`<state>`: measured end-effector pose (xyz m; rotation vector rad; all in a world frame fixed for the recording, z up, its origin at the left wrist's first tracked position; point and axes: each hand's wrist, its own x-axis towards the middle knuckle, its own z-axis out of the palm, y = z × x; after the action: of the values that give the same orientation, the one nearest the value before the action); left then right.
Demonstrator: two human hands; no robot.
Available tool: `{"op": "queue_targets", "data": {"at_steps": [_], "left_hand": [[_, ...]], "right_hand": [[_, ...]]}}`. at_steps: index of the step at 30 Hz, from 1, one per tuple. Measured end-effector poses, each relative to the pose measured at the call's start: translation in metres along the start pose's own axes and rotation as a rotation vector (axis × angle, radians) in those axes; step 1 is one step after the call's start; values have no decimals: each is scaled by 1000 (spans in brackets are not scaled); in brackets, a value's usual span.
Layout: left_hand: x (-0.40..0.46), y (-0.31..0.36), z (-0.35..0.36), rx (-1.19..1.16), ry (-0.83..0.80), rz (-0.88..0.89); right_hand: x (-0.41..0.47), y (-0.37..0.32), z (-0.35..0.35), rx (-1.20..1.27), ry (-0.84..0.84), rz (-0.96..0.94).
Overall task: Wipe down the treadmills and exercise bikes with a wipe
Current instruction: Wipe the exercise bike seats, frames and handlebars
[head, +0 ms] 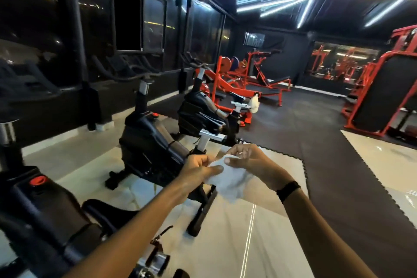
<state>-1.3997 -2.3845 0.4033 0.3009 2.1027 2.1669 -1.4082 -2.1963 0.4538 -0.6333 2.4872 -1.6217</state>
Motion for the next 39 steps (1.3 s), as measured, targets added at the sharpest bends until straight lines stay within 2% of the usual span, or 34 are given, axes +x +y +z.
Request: {"op": "queue_targets", "data": {"at_steps": [6,14,21,27,33,39], "left_hand": [[39,2,72,-7,2,-32],[83,15,141,-127,-229,-77],[133,15,166,10,-223,-63],[193,2,176,-250,-302,-128],[264,0,186,-171,-325,-107],[337,8,182,-359,-276,-115]], "right_hand": [[-30,42,-80,59,56,9],[-41,81,-141,275,260,-21],[-16,91,-185,78,414,-21],[19,120,-212,-46,432,46],[79,133,-253,-73,426,93],[135,149,-289,-18,497,107]]}}
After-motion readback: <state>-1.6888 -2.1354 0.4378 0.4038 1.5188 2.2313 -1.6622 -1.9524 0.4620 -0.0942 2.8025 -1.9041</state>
